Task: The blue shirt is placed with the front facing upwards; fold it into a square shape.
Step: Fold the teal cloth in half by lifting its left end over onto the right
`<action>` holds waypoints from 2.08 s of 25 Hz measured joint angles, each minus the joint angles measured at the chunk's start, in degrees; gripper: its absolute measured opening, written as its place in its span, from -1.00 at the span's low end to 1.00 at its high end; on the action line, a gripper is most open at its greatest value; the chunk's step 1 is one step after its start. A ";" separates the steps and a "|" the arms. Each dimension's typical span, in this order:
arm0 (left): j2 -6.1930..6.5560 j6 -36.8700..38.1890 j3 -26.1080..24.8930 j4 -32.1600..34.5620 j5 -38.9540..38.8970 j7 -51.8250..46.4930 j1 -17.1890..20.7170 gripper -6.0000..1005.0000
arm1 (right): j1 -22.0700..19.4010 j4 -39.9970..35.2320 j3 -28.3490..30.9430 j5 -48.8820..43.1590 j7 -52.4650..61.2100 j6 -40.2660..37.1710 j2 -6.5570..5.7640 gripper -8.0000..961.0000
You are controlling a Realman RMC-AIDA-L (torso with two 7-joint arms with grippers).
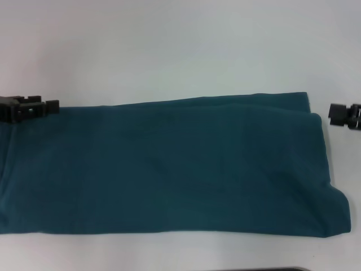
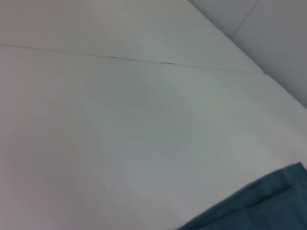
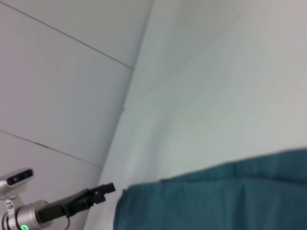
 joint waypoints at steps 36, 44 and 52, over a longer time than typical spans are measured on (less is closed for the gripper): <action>1.69 -3.26 0.19 0.35 1.05 -5.24 4.54 0.31 | -1.72 0.35 -1.72 12.33 -11.00 5.34 3.64 0.48; 1.30 -1.01 0.88 0.64 0.97 -4.47 3.88 0.31 | -1.20 0.34 -2.58 12.14 -10.62 5.88 3.59 0.40; 1.08 -5.84 3.96 3.04 1.31 -4.53 2.32 0.32 | -0.53 0.40 -3.43 12.12 -9.69 5.67 4.05 0.40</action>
